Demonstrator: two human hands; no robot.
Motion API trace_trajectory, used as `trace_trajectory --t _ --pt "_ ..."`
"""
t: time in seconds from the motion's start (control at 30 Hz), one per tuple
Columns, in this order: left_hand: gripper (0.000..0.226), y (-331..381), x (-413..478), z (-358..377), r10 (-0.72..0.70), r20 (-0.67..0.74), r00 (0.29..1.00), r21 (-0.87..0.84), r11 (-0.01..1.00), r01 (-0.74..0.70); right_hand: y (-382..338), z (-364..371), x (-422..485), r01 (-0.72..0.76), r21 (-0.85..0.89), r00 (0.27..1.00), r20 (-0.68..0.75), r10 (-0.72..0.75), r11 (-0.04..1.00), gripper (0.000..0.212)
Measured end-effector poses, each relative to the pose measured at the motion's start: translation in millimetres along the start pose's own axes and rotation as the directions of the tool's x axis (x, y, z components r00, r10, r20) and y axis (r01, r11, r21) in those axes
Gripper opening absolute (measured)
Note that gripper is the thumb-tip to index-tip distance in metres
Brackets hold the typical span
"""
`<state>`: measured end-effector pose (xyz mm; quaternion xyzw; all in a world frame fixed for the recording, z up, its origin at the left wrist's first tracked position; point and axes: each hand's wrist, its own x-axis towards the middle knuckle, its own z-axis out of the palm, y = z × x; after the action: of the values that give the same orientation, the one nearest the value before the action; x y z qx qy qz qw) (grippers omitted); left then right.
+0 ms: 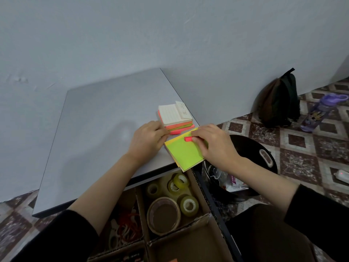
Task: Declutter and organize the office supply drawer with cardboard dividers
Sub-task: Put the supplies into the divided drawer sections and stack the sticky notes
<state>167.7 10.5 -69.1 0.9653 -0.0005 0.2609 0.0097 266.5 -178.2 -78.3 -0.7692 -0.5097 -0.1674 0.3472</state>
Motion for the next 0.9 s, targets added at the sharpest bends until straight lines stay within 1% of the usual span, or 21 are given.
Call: trace_trajectory --t 0.13,0.23,0.4,0.53,0.6,0.67,0.73,0.8,0.9 --pt "0.028 -8 -15 -4 -0.142 -0.132 0.981 -0.069 0.989 0.134 0 8 -3 -0.024 -0.002 0.998 -0.06 0.024 1.0 0.014" --pt "0.027 -15 -26 -11 -0.221 -0.169 0.961 -0.088 0.974 0.208 -3 14 -2 -0.041 0.011 0.995 -0.095 0.042 0.999 0.013" --pt "0.022 -16 -37 -18 -0.253 -0.147 0.956 -0.127 0.964 0.235 -5 19 3 -0.086 0.004 0.991 -0.106 0.086 0.996 0.016" --pt "0.03 -13 -41 -20 -0.264 -0.12 0.957 -0.18 0.954 0.241 -6 21 4 -0.112 0.017 0.987 -0.111 0.113 0.994 0.018" --pt "0.031 -11 -41 -21 -0.267 -0.116 0.957 -0.192 0.951 0.242 -6 18 3 -0.098 0.022 0.982 -0.16 0.101 0.995 0.021" --pt "0.032 -8 -41 -24 -0.269 -0.112 0.957 -0.197 0.95 0.244 -8 17 0 -0.04 0.02 0.972 -0.232 0.043 0.999 0.024" --pt "0.033 -5 -42 -26 -0.269 -0.112 0.957 -0.196 0.95 0.244 -11 20 -3 0.016 0.034 0.959 -0.283 -0.006 0.999 0.022" --pt "0.033 -4 -42 -27 -0.276 -0.112 0.955 -0.199 0.947 0.25 -12 26 -4 0.022 0.061 0.957 -0.29 -0.004 0.998 0.021" --pt "0.028 -4 -43 -29 -0.299 -0.121 0.946 -0.228 0.936 0.267 -10 35 0 -0.022 0.095 0.959 -0.281 0.048 0.995 0.023"
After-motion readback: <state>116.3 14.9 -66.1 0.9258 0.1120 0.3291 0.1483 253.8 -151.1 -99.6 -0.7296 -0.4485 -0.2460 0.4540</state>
